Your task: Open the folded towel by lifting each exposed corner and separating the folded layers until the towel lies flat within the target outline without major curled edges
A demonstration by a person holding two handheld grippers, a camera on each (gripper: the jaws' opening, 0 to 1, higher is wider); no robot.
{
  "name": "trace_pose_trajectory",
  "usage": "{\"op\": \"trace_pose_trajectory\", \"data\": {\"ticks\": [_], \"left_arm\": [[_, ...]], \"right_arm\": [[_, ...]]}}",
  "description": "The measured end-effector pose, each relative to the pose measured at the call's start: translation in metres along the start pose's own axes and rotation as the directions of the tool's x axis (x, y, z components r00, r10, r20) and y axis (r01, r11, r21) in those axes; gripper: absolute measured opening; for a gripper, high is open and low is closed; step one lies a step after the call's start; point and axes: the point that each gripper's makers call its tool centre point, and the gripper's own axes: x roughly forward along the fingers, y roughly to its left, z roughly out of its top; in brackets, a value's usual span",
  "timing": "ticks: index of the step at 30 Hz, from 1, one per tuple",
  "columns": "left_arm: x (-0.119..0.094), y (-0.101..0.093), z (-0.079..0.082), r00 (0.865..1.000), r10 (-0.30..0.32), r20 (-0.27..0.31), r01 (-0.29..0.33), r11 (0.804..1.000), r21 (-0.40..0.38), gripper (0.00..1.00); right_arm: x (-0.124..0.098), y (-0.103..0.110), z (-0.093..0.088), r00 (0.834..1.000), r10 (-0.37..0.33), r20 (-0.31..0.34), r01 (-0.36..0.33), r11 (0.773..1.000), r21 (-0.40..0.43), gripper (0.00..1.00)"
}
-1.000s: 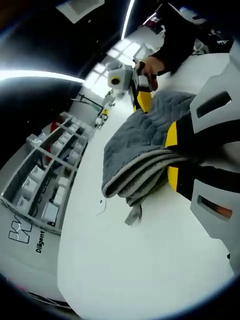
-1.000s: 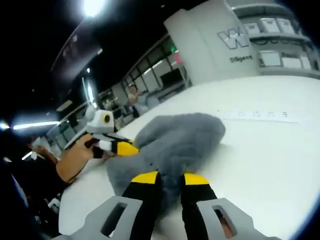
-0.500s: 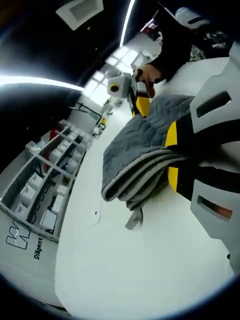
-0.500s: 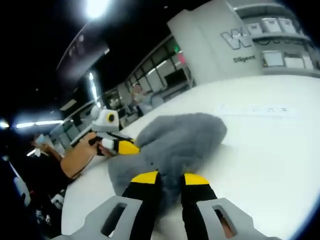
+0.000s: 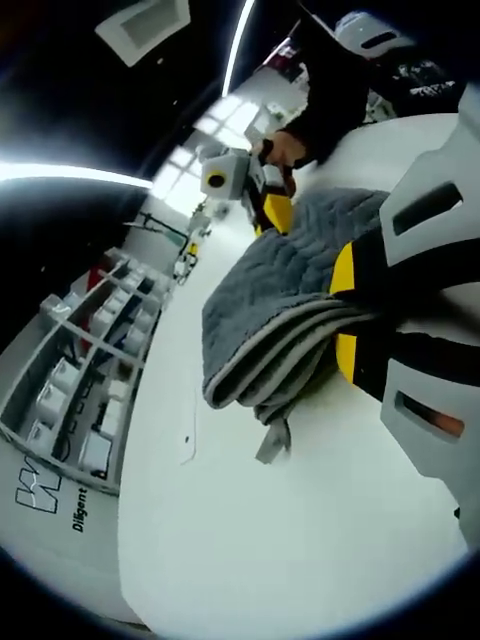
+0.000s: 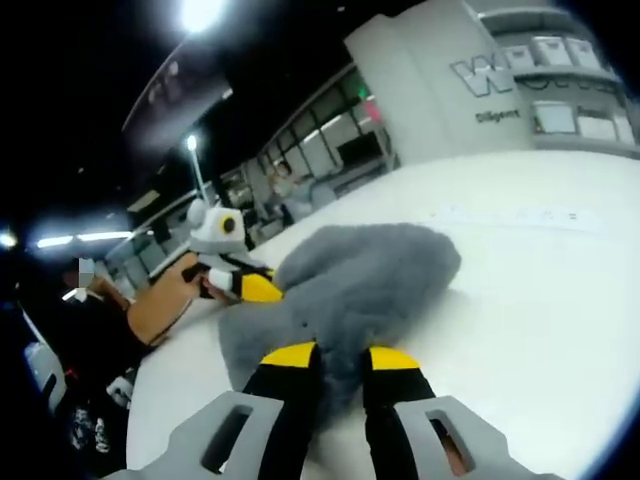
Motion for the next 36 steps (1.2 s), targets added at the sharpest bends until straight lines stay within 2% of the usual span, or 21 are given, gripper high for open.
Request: {"op": "trace_pose_trajectory", "data": {"ticks": [5, 7, 16, 22, 29, 36], "left_arm": [[-0.004, -0.009, -0.008, 1.0, -0.006, -0.012, 0.006, 1.0, 0.008, 0.09], [-0.003, -0.02, -0.015, 1.0, -0.001, -0.011, 0.002, 1.0, 0.017, 0.09], [-0.012, -0.014, -0.013, 1.0, 0.003, -0.009, -0.003, 0.999, 0.033, 0.09], [-0.017, -0.005, -0.008, 1.0, 0.003, -0.012, -0.002, 0.999, 0.032, 0.09], [-0.02, -0.019, -0.019, 1.0, -0.009, -0.027, 0.01, 0.999, 0.031, 0.09], [-0.025, -0.017, -0.02, 0.999, -0.019, -0.042, 0.021, 0.999, 0.028, 0.1]], "right_arm": [[-0.002, 0.002, -0.001, 1.0, 0.008, -0.011, -0.009, 1.0, -0.014, 0.12], [-0.003, 0.003, -0.002, 1.0, 0.009, -0.014, -0.009, 1.0, -0.018, 0.12], [-0.006, 0.01, -0.006, 0.999, 0.006, -0.034, -0.008, 0.998, -0.057, 0.12], [-0.008, 0.013, -0.009, 0.999, 0.008, -0.032, -0.01, 0.999, -0.042, 0.12], [-0.013, 0.025, -0.017, 0.999, 0.02, -0.041, -0.022, 0.998, -0.058, 0.12], [-0.015, 0.033, -0.021, 0.998, 0.039, -0.049, -0.042, 0.998, -0.057, 0.11]]}}
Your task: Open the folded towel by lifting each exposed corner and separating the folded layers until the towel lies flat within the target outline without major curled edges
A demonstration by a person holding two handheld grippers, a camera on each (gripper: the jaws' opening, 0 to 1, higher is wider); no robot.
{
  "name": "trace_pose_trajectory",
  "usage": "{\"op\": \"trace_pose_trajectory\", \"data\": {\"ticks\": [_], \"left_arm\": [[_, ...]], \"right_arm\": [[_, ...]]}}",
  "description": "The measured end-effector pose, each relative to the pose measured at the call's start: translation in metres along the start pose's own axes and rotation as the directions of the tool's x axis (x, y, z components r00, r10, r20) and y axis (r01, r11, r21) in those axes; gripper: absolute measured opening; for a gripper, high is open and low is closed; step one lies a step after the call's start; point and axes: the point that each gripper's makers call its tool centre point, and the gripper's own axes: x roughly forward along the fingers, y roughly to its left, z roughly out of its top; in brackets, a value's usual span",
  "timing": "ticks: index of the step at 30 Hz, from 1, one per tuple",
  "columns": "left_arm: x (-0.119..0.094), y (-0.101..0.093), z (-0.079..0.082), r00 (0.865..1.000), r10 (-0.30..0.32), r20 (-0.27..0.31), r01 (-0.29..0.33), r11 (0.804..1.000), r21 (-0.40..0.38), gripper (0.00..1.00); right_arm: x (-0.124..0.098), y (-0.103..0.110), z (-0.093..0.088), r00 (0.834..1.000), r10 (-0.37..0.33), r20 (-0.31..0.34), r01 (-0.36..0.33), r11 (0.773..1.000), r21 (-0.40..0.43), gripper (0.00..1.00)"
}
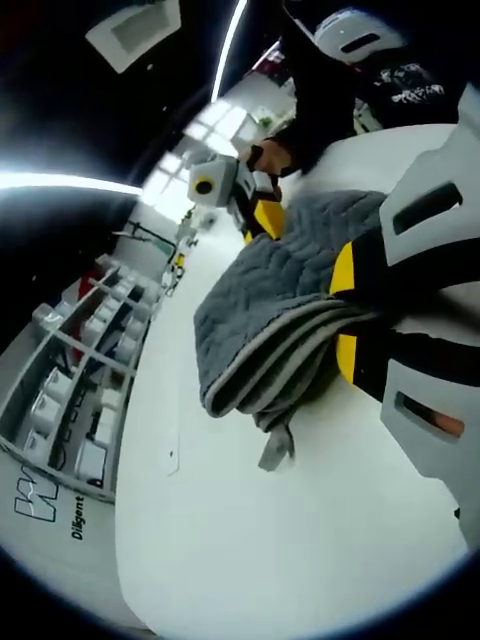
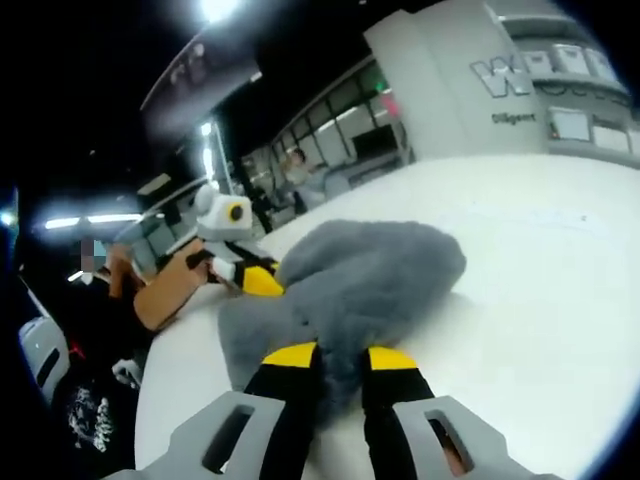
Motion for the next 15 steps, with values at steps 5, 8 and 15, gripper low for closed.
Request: {"op": "trace_pose_trajectory", "data": {"ticks": [5, 8, 15], "left_arm": [[-0.004, -0.004, -0.003, 1.0, -0.009, -0.02, 0.009, 1.0, 0.028, 0.1], [-0.006, -0.011, -0.009, 0.999, -0.021, -0.033, 0.022, 0.999, 0.037, 0.1], [-0.01, -0.013, -0.01, 0.999, -0.027, -0.043, 0.03, 0.998, 0.059, 0.1]], "right_arm": [[-0.002, 0.009, -0.006, 0.999, 0.023, -0.025, -0.025, 0.997, -0.072, 0.11], [-0.003, 0.011, -0.007, 0.999, 0.043, -0.029, -0.045, 0.998, -0.052, 0.11], [-0.006, 0.018, -0.01, 0.998, 0.052, -0.042, -0.053, 0.998, -0.044, 0.11]]}}
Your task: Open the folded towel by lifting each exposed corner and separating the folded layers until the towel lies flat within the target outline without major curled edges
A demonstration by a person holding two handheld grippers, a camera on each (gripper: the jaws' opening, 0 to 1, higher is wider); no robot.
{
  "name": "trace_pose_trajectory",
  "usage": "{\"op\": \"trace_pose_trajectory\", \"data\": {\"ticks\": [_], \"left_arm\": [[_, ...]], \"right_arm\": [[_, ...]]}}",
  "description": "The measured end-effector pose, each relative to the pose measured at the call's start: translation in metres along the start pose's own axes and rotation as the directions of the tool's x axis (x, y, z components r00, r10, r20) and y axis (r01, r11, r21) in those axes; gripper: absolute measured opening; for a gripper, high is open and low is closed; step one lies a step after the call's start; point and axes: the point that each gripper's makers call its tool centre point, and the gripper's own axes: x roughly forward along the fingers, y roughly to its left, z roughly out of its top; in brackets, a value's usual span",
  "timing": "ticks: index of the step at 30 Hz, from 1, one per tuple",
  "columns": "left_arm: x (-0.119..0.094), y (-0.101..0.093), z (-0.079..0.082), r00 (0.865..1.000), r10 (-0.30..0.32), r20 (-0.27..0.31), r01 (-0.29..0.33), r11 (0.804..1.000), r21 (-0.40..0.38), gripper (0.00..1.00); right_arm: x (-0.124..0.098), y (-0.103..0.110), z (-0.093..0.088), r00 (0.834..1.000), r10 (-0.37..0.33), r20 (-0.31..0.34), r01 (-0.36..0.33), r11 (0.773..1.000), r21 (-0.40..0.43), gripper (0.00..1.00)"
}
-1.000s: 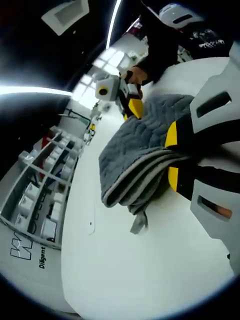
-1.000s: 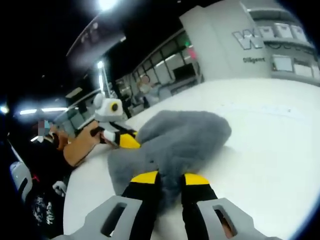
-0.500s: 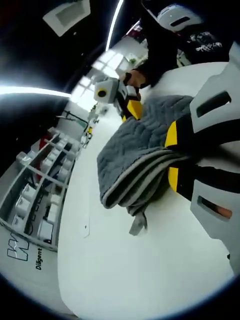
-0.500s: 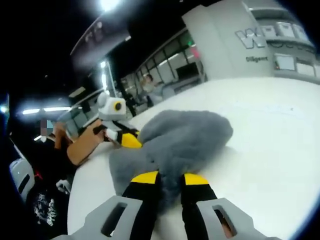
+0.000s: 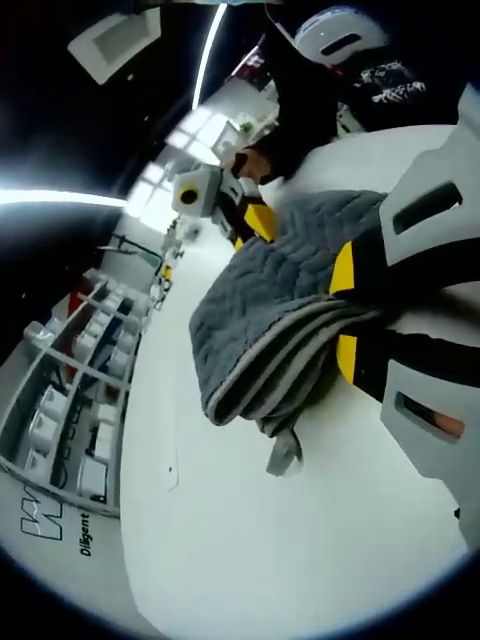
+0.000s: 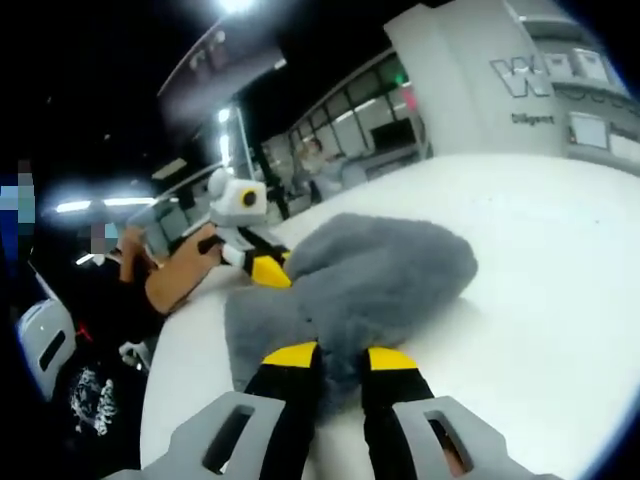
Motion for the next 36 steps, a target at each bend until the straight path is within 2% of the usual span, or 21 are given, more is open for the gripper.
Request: {"op": "trace_pose_trajectory", "data": {"ticks": [5, 6, 8, 17, 36], "left_arm": [[-0.001, -0.001, -0.002, 1.0, -0.004, -0.002, 0.005, 1.0, 0.005, 0.1], [0.002, -0.011, -0.006, 1.0, -0.006, -0.004, 0.006, 1.0, 0.017, 0.1], [0.002, -0.014, -0.007, 1.0, -0.006, -0.007, 0.006, 1.0, 0.02, 0.1], [-0.003, -0.013, -0.008, 1.0, -0.005, -0.004, 0.005, 1.0, 0.028, 0.1], [0.001, -0.044, -0.025, 1.0, 0.008, -0.01, -0.008, 0.999, 0.048, 0.1]], "right_arm": [[-0.002, 0.005, -0.004, 1.0, -0.005, 0.006, 0.005, 1.0, -0.002, 0.11], [-0.003, 0.006, -0.004, 1.0, -0.004, 0.011, 0.004, 1.0, -0.001, 0.11], [-0.003, 0.006, -0.005, 1.0, -0.005, 0.018, 0.005, 1.0, 0.003, 0.12], [-0.005, 0.011, -0.007, 1.0, -0.003, 0.025, 0.002, 1.0, 0.003, 0.12], [-0.01, 0.032, -0.02, 0.999, -0.014, 0.029, 0.014, 1.0, -0.011, 0.12]]}}
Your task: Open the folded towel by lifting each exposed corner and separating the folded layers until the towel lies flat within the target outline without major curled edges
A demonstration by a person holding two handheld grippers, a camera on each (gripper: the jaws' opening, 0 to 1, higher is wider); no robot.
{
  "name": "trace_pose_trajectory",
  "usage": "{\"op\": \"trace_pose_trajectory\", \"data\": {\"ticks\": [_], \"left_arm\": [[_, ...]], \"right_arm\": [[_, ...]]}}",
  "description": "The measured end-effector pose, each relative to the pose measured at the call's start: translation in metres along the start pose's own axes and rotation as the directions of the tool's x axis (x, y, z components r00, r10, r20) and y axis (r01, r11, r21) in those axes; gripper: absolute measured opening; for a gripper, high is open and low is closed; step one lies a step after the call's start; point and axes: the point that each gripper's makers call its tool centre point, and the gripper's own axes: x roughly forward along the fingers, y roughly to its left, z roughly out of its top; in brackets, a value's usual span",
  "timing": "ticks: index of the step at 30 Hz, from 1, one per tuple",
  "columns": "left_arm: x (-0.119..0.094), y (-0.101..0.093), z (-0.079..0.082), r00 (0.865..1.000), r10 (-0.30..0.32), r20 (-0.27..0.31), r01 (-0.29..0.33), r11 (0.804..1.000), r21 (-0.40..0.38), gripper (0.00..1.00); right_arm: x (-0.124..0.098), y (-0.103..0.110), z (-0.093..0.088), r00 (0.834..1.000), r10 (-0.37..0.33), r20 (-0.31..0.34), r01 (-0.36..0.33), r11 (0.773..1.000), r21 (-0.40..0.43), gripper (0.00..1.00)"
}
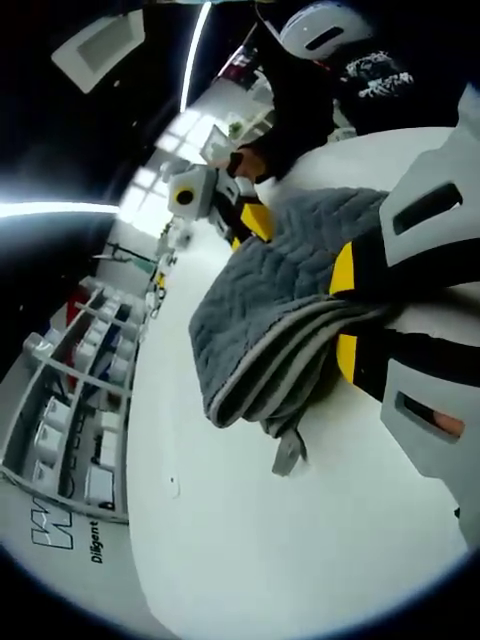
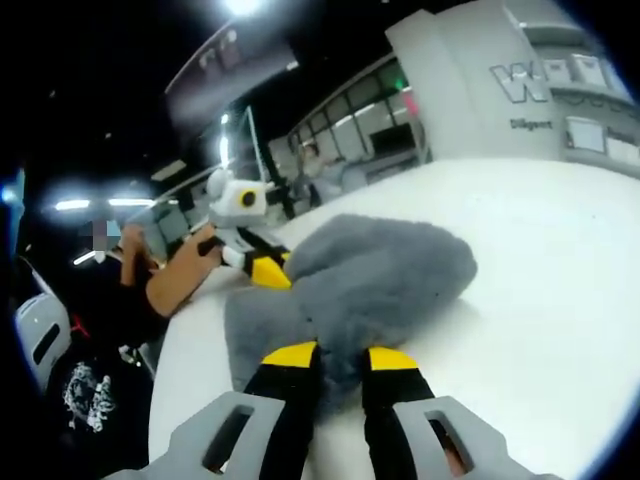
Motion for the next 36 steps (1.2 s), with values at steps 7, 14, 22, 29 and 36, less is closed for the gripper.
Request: {"op": "trace_pose_trajectory", "data": {"ticks": [7, 14, 22, 29, 36], "left_arm": [[-0.0009, -0.0052, -0.004, 1.0, 0.004, -0.005, -0.004, 1.0, 0.003, 0.1], [-0.0026, -0.0056, -0.0056, 1.0, 0.013, -0.003, -0.013, 1.0, 0.008, 0.1], [-0.0037, -0.0056, -0.0061, 1.0, 0.011, 0.002, -0.011, 1.0, 0.006, 0.1], [-0.0043, -0.0045, -0.0058, 1.0, 0.011, 0.006, -0.011, 1.0, 0.003, 0.1], [-0.0049, -0.0038, -0.0056, 1.0, 0.013, 0.005, -0.013, 1.0, 0.007, 0.1]], "right_arm": [[-0.0006, 0.0043, -0.0019, 1.0, 0.013, 0.015, -0.013, 1.0, 0.018, 0.12], [-0.0005, 0.0072, -0.003, 1.0, 0.014, 0.019, -0.015, 1.0, 0.02, 0.12], [-0.0008, 0.0093, -0.0039, 1.0, 0.015, 0.018, -0.016, 1.0, 0.018, 0.12], [-0.0008, 0.0099, -0.004, 1.0, 0.017, 0.018, -0.017, 1.0, 0.02, 0.12], [-0.0014, 0.0093, -0.0038, 1.0, 0.017, 0.016, -0.018, 1.0, 0.025, 0.12]]}}
